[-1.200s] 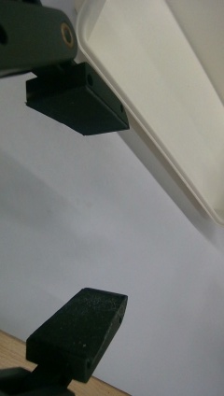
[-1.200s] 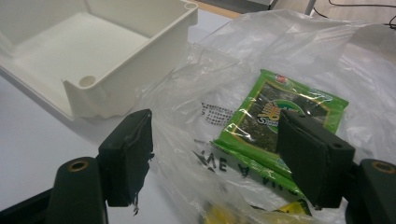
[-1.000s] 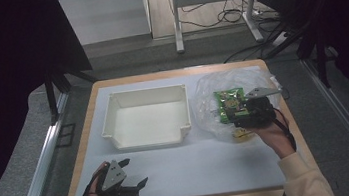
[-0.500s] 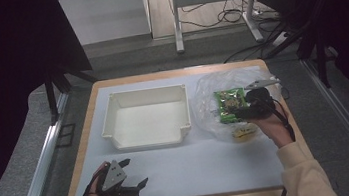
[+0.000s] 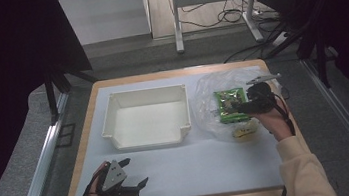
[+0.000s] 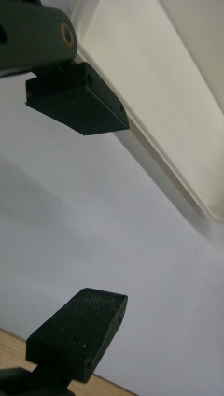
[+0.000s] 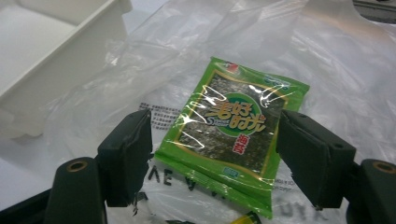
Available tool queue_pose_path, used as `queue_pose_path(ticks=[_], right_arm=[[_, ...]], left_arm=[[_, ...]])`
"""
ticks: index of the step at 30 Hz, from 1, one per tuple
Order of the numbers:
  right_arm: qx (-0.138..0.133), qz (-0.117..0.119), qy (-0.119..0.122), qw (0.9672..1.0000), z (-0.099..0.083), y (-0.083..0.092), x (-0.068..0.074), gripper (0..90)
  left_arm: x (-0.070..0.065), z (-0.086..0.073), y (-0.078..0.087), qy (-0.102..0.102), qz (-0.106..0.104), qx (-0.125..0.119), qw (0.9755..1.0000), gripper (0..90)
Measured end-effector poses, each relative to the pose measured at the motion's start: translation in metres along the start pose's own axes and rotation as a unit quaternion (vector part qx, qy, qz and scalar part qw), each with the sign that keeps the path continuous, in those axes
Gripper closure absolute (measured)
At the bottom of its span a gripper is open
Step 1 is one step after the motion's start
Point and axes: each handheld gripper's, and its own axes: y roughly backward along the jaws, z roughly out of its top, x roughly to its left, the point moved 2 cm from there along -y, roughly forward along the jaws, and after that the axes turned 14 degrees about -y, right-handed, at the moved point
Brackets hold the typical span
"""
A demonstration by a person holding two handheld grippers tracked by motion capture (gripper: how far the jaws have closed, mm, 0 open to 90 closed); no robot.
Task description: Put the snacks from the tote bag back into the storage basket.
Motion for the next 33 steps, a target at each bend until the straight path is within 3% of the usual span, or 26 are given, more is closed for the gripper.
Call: queue_pose_path(ticks=[19, 33], right_arm=[[0.031, -0.025, -0.011, 0.9991, 0.008, -0.013, -0.016, 29.9], [0.060, -0.036, -0.036, 0.9969, 0.013, -0.032, -0.029, 35.4]], left_arm=[[0.002, 0.000, 0.002, 0.002, 0.002, -0.002, 1.0000, 14.5], [0.001, -0.001, 0.001, 0.002, 0.001, 0.001, 1.0000, 14.4]])
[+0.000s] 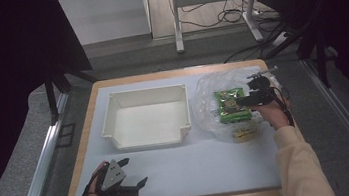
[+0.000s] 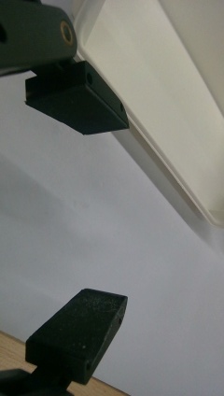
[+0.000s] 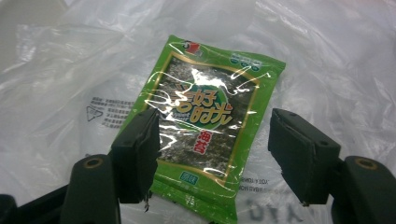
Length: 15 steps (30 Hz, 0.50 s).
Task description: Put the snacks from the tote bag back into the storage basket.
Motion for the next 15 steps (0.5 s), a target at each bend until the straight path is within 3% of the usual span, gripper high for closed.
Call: queue_pose_path(ticks=[15], right_arm=[[0.024, -0.010, -0.013, 0.9996, 0.005, -0.020, -0.007, 37.1]], left_arm=[[0.000, -0.001, 0.000, 0.001, 0.000, 0.001, 1.0000, 14.4]])
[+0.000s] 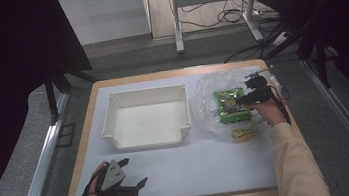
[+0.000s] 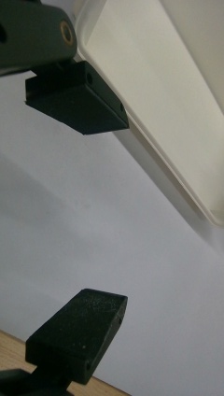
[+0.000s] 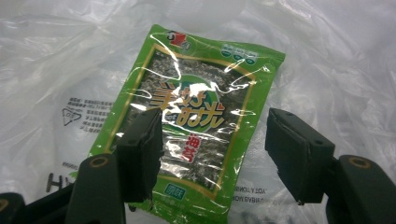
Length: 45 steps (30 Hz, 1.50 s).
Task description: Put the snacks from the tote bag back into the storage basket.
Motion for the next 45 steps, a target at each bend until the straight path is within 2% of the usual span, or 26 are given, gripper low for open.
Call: queue_pose_path(ticks=[5, 14, 22, 39, 40, 45], right_arm=[[0.011, -0.007, -0.001, 0.9999, 0.000, -0.006, -0.003, 37.1], [0.024, -0.013, -0.014, 0.9995, 0.000, -0.015, -0.010, 38.5], [0.031, -0.008, -0.019, 0.9993, 0.000, -0.019, -0.010, 41.2], [0.046, 0.005, -0.041, 0.9981, 0.002, -0.030, -0.018, 51.1], [0.047, 0.008, -0.050, 0.9976, 0.003, -0.031, -0.020, 52.8], [0.057, 0.010, -0.057, 0.9967, 0.005, -0.034, -0.024, 59.1]], left_arm=[[0.001, -0.001, 0.000, -0.006, -0.002, 0.006, 1.0000, 14.4], [0.000, -0.001, -0.001, 0.000, -0.002, 0.002, 1.0000, 14.4], [0.000, -0.001, -0.001, -0.002, -0.002, 0.003, 1.0000, 14.4], [0.000, -0.001, -0.002, -0.002, -0.003, 0.003, 1.0000, 14.5], [-0.001, -0.001, -0.002, -0.002, -0.003, 0.003, 1.0000, 14.4], [0.000, -0.001, -0.002, -0.002, -0.003, 0.003, 1.0000, 14.4]])
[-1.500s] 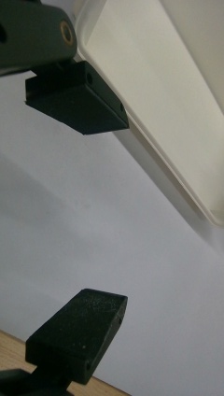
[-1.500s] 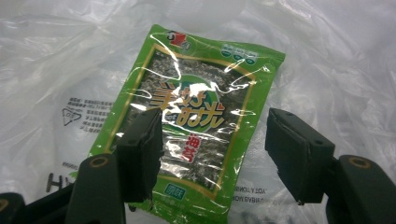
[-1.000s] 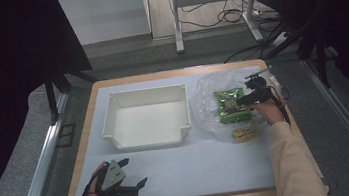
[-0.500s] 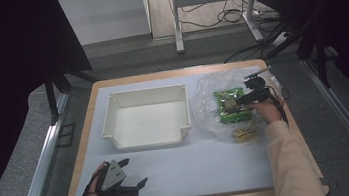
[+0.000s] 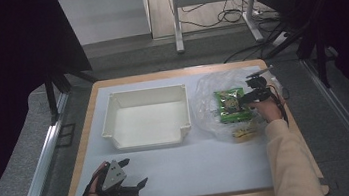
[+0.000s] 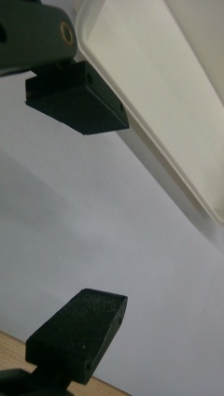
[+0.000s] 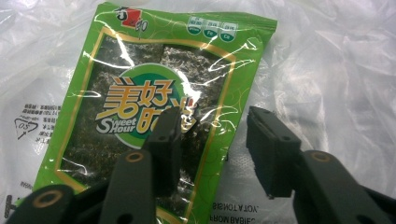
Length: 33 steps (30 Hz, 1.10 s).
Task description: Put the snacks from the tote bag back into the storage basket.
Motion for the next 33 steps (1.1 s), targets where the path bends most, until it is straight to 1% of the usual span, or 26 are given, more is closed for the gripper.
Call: queue_pose_path(ticks=[2, 3, 4, 5, 7, 8, 9, 10, 11, 12, 13, 14, 18, 21, 24, 27, 29, 30, 31, 33], right_arm=[[0.003, 0.003, -0.003, 1.0000, 0.000, -0.001, 0.000, 60.7], [0.006, 0.005, -0.008, 0.9999, 0.000, -0.002, -0.001, 63.5], [0.006, 0.005, -0.008, 0.9999, 0.000, -0.002, -0.001, 63.5], [0.010, 0.005, -0.015, 0.9998, 0.001, -0.002, 0.000, 67.0], [0.013, 0.002, -0.012, 0.9998, 0.001, -0.003, -0.001, 68.6], [0.011, -0.002, -0.016, 0.9998, 0.001, -0.003, 0.001, 72.6], [0.012, -0.004, -0.022, 0.9997, 0.001, -0.004, 0.002, 74.6], [0.012, -0.004, -0.022, 0.9997, 0.001, -0.004, 0.002, 74.6], [0.011, -0.013, -0.029, 0.9994, 0.001, -0.003, 0.003, 78.6], [0.011, -0.013, -0.029, 0.9994, 0.001, -0.003, 0.003, 78.6], [0.009, -0.023, -0.031, 0.9992, 0.001, -0.004, 0.006, 81.0], [0.009, -0.029, -0.026, 0.9992, 0.001, -0.004, 0.007, 82.0], [0.007, -0.045, -0.020, 0.9988, 0.001, -0.003, 0.010, 85.8], [0.006, -0.045, -0.023, 0.9987, 0.001, -0.003, 0.011, 87.2], [0.001, -0.045, -0.019, 0.9988, 0.001, -0.002, 0.012, 88.4], [-0.007, -0.037, -0.024, 0.9990, 0.000, -0.002, 0.012, 89.1], [-0.007, -0.036, -0.027, 0.9990, -0.001, -0.001, 0.012, 89.2], [-0.007, -0.036, -0.027, 0.9990, -0.001, -0.001, 0.012, 89.2], [-0.012, -0.032, -0.026, 0.9991, -0.001, 0.001, 0.012, 89.4], [-0.017, -0.030, -0.022, 0.9992, -0.002, 0.004, 0.012, 89.5]], left_arm=[[0.000, 0.000, 0.000, 0.000, 0.000, 0.000, 1.0000, 14.4], [0.000, 0.000, 0.000, 0.000, -0.001, 0.001, 1.0000, 14.4], [0.000, 0.000, 0.000, 0.000, -0.001, 0.001, 1.0000, 14.4], [0.000, 0.000, 0.000, 0.000, -0.001, 0.000, 1.0000, 14.4], [-0.001, 0.000, 0.000, 0.000, -0.001, 0.000, 1.0000, 14.5], [-0.001, 0.000, 0.000, 0.001, -0.001, 0.000, 1.0000, 14.4], [-0.001, 0.000, 0.000, -0.001, 0.000, -0.001, 1.0000, 14.4], [-0.001, 0.000, 0.000, -0.001, 0.000, -0.001, 1.0000, 14.5], [-0.001, 0.001, 0.000, -0.002, -0.001, -0.001, 1.0000, 14.5], [-0.001, 0.001, 0.000, -0.002, -0.001, -0.001, 1.0000, 14.4], [-0.001, 0.001, 0.001, -0.002, -0.001, -0.002, 1.0000, 14.4], [-0.001, 0.001, 0.001, -0.002, -0.001, -0.002, 1.0000, 14.4], [-0.001, 0.001, 0.001, -0.003, -0.001, -0.002, 1.0000, 14.5], [-0.001, 0.001, 0.001, -0.003, -0.001, -0.002, 1.0000, 14.4], [-0.001, 0.001, 0.001, -0.002, 0.000, -0.003, 1.0000, 14.4], [0.000, 0.000, 0.001, -0.002, -0.001, -0.003, 1.0000, 14.4], [0.000, 0.000, 0.001, -0.001, 0.000, -0.003, 1.0000, 14.4], [0.000, 0.000, 0.001, -0.001, 0.000, -0.003, 1.0000, 14.4], [0.001, 0.000, 0.002, -0.006, -0.001, 0.001, 1.0000, 14.4], [0.001, 0.000, 0.002, -0.005, -0.001, 0.001, 1.0000, 14.5]])
